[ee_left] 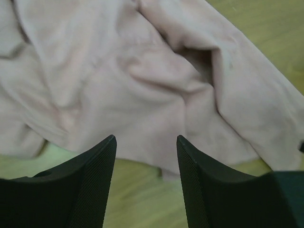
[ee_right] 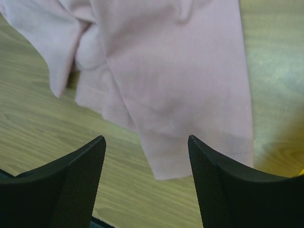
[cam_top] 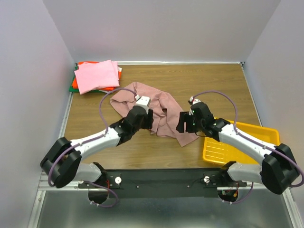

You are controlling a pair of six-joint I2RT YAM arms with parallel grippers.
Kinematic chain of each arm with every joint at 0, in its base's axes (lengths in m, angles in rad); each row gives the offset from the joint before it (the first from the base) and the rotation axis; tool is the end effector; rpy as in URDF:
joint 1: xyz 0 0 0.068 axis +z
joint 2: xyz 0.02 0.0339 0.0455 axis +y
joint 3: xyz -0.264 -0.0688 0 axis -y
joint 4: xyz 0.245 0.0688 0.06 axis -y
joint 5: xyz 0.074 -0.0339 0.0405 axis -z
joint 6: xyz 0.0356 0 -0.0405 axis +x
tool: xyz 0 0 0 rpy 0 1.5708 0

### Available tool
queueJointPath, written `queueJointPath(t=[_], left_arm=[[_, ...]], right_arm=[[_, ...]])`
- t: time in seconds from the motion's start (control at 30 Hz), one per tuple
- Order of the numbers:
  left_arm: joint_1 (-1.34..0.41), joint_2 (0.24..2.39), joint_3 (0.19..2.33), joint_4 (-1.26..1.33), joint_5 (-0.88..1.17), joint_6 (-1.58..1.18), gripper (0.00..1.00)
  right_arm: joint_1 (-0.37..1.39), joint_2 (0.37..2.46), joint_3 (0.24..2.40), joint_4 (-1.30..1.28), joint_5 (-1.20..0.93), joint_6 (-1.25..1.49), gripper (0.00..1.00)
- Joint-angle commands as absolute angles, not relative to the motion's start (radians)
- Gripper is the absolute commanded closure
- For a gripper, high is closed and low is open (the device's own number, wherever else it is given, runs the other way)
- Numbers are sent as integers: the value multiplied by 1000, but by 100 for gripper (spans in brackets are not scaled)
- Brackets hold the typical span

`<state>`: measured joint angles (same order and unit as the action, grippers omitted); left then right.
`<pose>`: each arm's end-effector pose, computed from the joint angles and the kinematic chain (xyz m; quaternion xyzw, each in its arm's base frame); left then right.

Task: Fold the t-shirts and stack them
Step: Flatten the tshirt out

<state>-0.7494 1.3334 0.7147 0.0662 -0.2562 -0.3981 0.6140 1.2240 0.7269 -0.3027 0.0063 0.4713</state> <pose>0.2145 -0.1873 0.2200 0.0900 0.8636 -0.1687 0.4666 0.2050 0.1442 0.2191 -0.0649 0.9243 0.1917 0.3235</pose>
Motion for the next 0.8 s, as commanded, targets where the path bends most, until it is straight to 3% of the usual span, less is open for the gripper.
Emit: queueJointPath(t=[0.0,0.37,0.77], left_arm=[[-799,1238,608,155,-152,-529,39],[-834,1132,440,190,-81,-621,41],[-836,1178,410,233,-66,-634,41]], right_arm=[[620,1181,664,-307,-70,511,25],[630,1175,542,-307,-152,540,43],[666,1190,532,-307,-152,546,54]])
